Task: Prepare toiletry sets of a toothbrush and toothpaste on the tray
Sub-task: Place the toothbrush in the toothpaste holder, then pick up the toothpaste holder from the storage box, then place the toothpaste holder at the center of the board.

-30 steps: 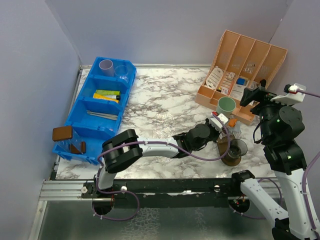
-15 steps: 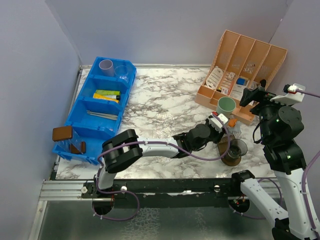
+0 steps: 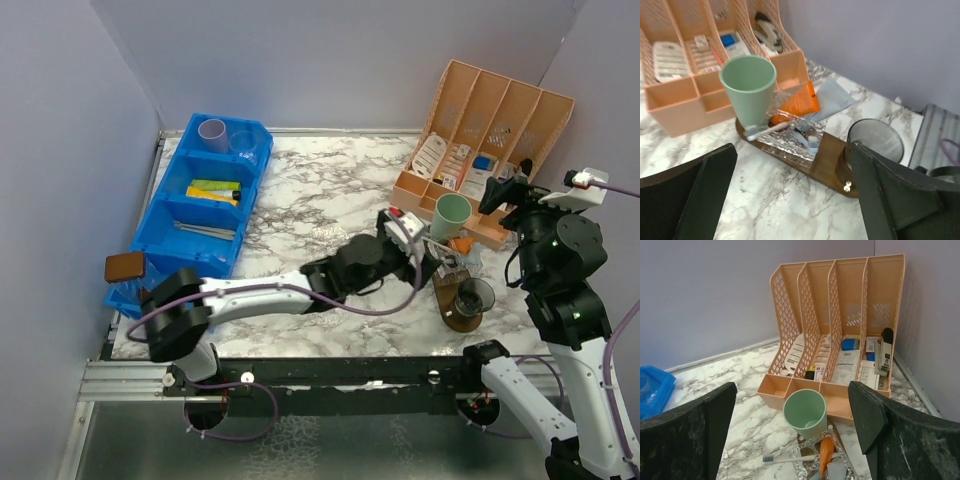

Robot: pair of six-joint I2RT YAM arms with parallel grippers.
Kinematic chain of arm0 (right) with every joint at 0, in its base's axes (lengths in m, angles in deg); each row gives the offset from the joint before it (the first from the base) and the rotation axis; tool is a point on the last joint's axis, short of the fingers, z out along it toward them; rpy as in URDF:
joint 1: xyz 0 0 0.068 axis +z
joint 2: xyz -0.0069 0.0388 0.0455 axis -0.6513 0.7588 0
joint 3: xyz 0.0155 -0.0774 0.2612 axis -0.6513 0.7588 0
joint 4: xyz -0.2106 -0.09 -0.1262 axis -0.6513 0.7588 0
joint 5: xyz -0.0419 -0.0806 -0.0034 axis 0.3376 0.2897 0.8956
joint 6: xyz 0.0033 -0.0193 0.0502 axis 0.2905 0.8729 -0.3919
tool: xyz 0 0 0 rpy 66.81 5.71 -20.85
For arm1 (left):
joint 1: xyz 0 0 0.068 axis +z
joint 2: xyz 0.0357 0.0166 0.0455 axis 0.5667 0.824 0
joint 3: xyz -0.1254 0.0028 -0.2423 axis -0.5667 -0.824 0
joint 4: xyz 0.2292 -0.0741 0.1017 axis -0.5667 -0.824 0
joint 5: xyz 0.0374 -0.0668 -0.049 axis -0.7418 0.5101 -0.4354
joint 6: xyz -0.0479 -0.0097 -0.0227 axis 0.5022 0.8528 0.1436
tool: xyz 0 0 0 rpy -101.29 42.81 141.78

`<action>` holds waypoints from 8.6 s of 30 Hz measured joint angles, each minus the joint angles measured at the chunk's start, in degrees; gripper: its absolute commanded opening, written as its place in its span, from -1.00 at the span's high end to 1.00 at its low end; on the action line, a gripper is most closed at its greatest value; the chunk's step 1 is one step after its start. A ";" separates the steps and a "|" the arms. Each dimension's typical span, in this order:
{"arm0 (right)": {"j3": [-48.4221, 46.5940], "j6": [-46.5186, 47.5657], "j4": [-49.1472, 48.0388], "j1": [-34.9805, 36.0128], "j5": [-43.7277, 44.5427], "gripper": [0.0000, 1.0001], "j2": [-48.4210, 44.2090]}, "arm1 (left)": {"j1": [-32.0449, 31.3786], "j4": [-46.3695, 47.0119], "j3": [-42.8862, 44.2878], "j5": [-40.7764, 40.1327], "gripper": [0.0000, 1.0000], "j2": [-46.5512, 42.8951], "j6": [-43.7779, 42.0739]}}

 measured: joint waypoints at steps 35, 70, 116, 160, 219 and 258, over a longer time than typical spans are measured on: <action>11.82 2.38 -11.52 1.01 -3.34 -0.99 12.11 | 51.76 -58.21 15.96 11.52 -0.93 -13.11 10.36; 7.93 10.01 -12.22 1.05 -9.44 -1.00 16.00 | 73.09 -78.58 14.60 0.96 -0.89 -20.41 19.47; 12.44 11.85 -12.98 1.36 -9.60 -1.00 15.61 | 107.14 -67.91 -18.05 2.97 -0.74 -49.81 52.98; 12.44 11.82 -13.53 2.78 -11.08 -1.00 15.76 | 107.06 -60.65 -15.34 5.77 1.00 -61.61 71.30; -32.59 5.33 16.24 5.86 -55.89 -0.62 44.17 | 28.17 -39.56 1.07 40.79 1.00 -24.09 -7.78; 4.98 55.39 -2.97 14.86 -83.32 0.20 28.24 | 11.58 -43.52 -20.70 39.87 1.00 -42.10 -37.03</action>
